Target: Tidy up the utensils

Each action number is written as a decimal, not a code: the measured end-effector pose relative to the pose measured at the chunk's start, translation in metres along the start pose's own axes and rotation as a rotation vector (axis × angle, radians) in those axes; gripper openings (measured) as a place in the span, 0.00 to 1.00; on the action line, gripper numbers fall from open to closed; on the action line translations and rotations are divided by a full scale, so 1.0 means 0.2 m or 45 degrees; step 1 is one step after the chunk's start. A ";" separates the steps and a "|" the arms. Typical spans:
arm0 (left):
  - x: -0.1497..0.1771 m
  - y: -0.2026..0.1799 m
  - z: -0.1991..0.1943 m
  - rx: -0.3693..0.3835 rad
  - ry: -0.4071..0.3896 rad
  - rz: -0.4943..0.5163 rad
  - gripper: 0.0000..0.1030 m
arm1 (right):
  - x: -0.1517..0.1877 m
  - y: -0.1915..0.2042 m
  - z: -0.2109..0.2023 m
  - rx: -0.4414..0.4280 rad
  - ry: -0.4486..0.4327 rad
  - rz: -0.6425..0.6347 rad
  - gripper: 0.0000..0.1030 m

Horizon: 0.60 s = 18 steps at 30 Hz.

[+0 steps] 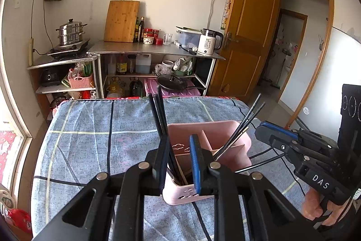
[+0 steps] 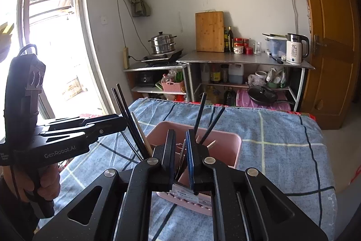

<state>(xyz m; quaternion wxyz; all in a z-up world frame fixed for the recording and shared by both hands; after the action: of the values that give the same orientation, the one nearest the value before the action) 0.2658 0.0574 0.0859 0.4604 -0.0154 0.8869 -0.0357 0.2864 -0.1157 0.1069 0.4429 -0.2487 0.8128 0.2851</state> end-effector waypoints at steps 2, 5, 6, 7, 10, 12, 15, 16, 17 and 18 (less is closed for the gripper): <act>0.00 0.01 -0.04 -0.011 -0.018 -0.002 0.20 | 0.00 0.01 -0.04 0.007 -0.013 -0.010 0.10; 0.02 0.00 -0.11 -0.021 -0.048 -0.001 0.22 | 0.01 0.02 -0.11 0.015 -0.029 -0.021 0.11; 0.03 0.00 -0.13 -0.025 -0.058 0.000 0.22 | 0.02 0.03 -0.13 0.015 -0.034 -0.022 0.11; 0.04 0.00 -0.16 -0.028 -0.068 0.001 0.24 | 0.03 0.04 -0.16 0.016 -0.041 -0.024 0.11; 0.08 -0.02 -0.23 -0.033 -0.094 0.006 0.28 | 0.06 0.06 -0.24 0.020 -0.062 -0.032 0.11; 0.12 -0.04 -0.28 -0.027 -0.110 0.006 0.29 | 0.09 0.08 -0.28 0.029 -0.072 -0.041 0.11; 0.18 -0.06 -0.36 -0.040 -0.143 0.014 0.34 | 0.14 0.11 -0.36 0.037 -0.086 -0.044 0.12; 0.20 -0.07 -0.38 -0.041 -0.149 0.016 0.34 | 0.16 0.11 -0.38 0.039 -0.089 -0.042 0.12; 0.22 -0.08 -0.40 -0.041 -0.155 0.017 0.35 | 0.18 0.12 -0.40 0.038 -0.090 -0.043 0.12; 0.25 -0.09 -0.42 -0.042 -0.161 0.018 0.35 | 0.20 0.13 -0.41 0.041 -0.090 -0.044 0.12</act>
<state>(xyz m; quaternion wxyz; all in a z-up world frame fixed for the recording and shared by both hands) 0.1686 0.0401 0.0943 0.5154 -0.0189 0.8566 -0.0169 0.2021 -0.1588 0.1165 0.4801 -0.2452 0.7969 0.2728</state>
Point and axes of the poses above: each gripper's, at about its wrist camera, not at the fingertips, and z roughly the way its jaws point, y to its left, x to its underside, the point moved 6 cm from there along z, roughly the way its jaws point, and after that the axes turned 11 degrees about -x, right-handed, at the moved point
